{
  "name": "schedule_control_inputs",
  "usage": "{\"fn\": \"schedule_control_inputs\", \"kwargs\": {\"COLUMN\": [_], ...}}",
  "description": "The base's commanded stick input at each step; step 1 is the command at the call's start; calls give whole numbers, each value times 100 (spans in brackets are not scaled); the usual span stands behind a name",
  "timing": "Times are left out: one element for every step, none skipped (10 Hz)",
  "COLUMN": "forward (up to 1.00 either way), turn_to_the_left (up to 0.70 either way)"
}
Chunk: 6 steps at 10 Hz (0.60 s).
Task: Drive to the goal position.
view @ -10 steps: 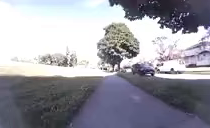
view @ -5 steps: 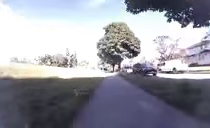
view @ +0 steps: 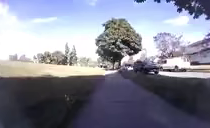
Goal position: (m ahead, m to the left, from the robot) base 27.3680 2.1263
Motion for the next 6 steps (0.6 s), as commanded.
{"fn": "schedule_control_inputs", "kwargs": {"forward": [100,100,100,100,100,100], "turn_to_the_left": [0,0,0,0,0,0]}}
